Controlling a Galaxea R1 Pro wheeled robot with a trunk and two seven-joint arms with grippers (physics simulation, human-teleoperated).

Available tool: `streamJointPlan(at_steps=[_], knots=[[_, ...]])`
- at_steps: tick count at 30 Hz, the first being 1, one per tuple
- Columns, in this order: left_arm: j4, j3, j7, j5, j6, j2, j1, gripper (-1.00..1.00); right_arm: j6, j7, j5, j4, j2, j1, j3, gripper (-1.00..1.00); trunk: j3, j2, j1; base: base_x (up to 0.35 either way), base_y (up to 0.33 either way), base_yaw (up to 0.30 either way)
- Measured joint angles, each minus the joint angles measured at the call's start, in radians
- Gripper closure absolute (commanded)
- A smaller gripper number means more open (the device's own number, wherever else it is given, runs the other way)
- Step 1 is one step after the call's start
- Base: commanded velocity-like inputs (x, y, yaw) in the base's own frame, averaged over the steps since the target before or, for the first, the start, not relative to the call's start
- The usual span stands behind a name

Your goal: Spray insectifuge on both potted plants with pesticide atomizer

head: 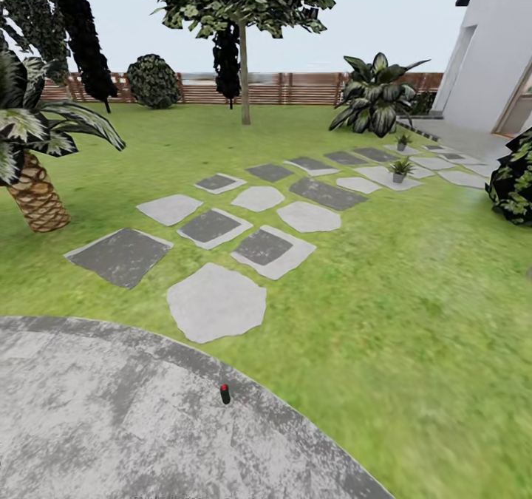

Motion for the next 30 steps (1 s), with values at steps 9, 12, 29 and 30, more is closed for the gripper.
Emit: streamJointPlan(at_steps=[9,12,29,30], knots=[[0.0,0.0,0.0,0.0,0.0,0.0,0.0,-1.0,0.0,0.0,0.001,0.0,0.0,0.001,0.0,-1.0,-0.01,0.0,0.0,0.0,-0.349,0.2],[0.0,0.0,0.0,0.0,0.0,0.0,0.0,-1.0,0.0,0.0,0.001,0.0,0.0,0.001,0.0,-1.0,-0.013,0.0,0.0,0.0,-0.349,0.2],[0.0,0.001,0.0,0.0,0.0,0.0,0.0,-1.0,0.0,0.0,0.001,0.0,0.0,0.0,0.0,-1.0,-0.032,0.0,0.0,0.0,-0.349,0.2],[0.0,0.001,0.0,0.0,0.0,0.0,0.0,-1.0,0.0,0.0,0.001,0.0,-0.001,0.0,0.0,-1.0,-0.033,0.0,0.0,0.0,-0.349,0.2]])
